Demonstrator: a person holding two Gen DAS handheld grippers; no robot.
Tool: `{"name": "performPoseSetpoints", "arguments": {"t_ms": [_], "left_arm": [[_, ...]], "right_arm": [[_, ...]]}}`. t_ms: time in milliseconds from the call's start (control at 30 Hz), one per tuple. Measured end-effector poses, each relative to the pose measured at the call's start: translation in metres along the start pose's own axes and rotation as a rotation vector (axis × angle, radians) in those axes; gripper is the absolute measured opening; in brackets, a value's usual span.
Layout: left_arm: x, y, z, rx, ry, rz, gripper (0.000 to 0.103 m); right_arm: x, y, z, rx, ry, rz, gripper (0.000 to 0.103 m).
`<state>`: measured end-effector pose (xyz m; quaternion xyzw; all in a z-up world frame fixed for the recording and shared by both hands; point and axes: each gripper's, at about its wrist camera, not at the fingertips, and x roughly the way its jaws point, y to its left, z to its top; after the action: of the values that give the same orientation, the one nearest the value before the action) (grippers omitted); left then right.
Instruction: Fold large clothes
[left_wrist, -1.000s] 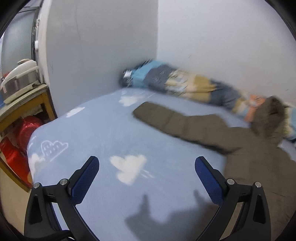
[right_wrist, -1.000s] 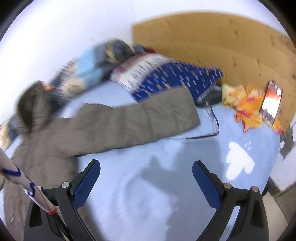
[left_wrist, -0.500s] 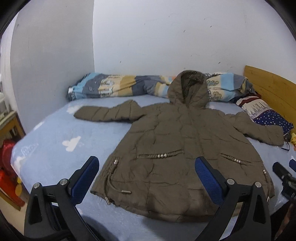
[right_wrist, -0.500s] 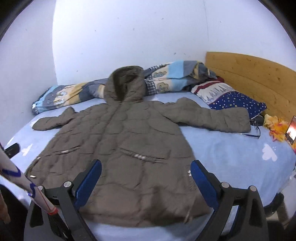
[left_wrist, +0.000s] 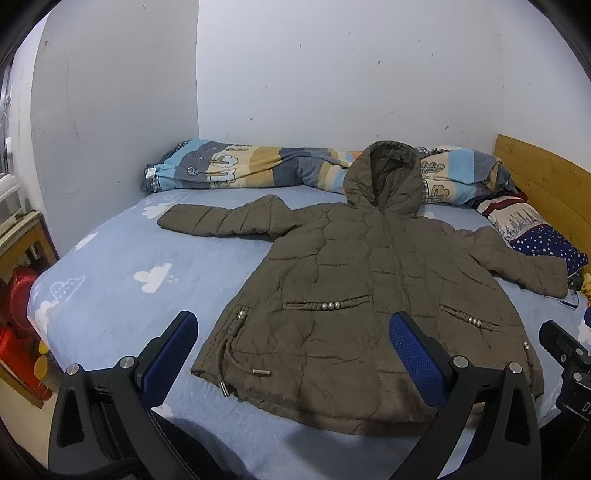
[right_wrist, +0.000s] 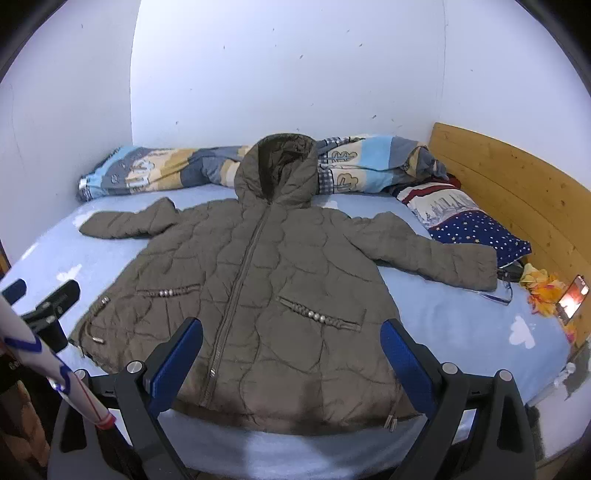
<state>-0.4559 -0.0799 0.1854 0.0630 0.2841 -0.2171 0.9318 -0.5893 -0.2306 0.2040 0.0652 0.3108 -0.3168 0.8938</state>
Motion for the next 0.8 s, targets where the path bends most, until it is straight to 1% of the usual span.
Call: {"name": "performPoseSetpoints", "arguments": {"t_ms": [200, 400, 800], "left_arm": [[0.0043, -0.0007, -0.0052, 0.006, 0.027, -0.006, 0.103], [0.0049, 0.0003, -0.0052, 0.01, 0.034, -0.019, 0.103], [0.0058, 0.0021, -0.0086, 0.017, 0.04, -0.021, 0.103]], "right_arm": [[0.0006, 0.002, -0.0027, -0.004, 0.015, -0.016, 0.099], [-0.0002, 0.005, -0.0042, -0.028, 0.024, -0.031, 0.099], [0.0056, 0.0079, -0.0061, -0.04, 0.057, -0.023, 0.099]]}}
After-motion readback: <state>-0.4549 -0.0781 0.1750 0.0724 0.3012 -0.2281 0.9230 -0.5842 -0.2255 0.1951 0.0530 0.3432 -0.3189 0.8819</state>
